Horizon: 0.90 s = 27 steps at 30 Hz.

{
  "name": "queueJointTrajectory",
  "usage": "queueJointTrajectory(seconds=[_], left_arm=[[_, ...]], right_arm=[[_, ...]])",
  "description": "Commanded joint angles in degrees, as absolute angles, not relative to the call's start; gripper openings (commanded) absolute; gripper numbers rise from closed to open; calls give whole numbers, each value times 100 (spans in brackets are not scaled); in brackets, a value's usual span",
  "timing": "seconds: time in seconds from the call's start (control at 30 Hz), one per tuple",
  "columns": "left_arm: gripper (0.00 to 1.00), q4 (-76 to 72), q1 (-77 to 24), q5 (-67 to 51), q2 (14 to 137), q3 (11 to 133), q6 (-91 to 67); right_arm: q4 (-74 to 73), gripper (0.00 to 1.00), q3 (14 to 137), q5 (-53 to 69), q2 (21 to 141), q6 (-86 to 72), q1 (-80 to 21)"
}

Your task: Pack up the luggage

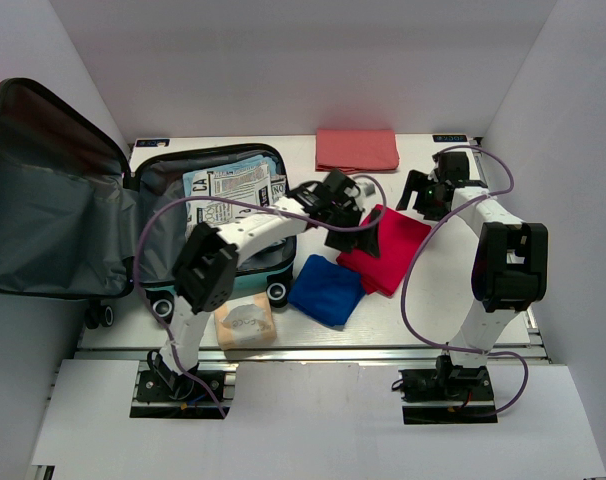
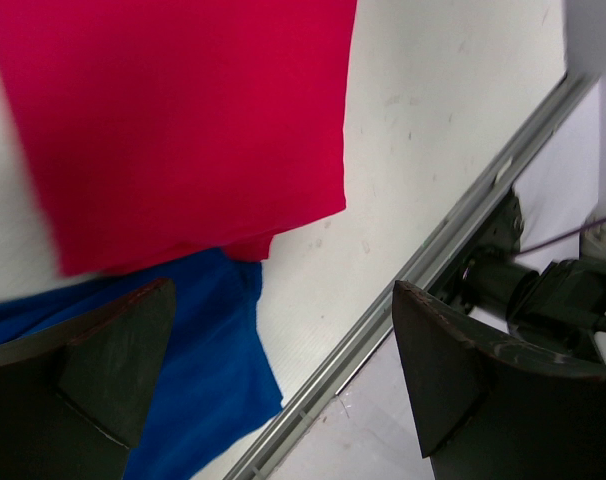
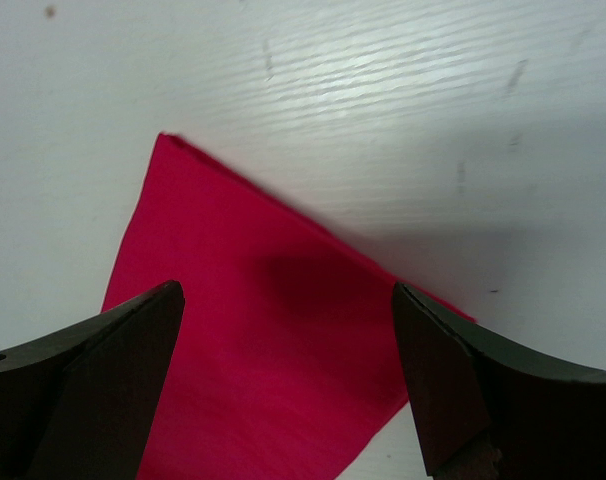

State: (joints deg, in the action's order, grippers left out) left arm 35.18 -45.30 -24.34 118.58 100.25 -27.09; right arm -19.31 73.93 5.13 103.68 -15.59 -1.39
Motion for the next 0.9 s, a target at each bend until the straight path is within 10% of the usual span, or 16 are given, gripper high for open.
queueJointTrajectory(seconds=[0.0,0.4,0.87], left_arm=[[98,3279,-4641,-3092,12512,10344,-2768],[98,3418,-4509,-2868,13631,10986,-2707],[98,3938,-3744,-2250,14257,12815,-2505]], right_arm=[[-1434,89,7260,1511,10248,-1345,-185],[-1142,89,6576,1363,10635,-2099,-88],[-1256,89,4333,888,8192,-2883,-290]])
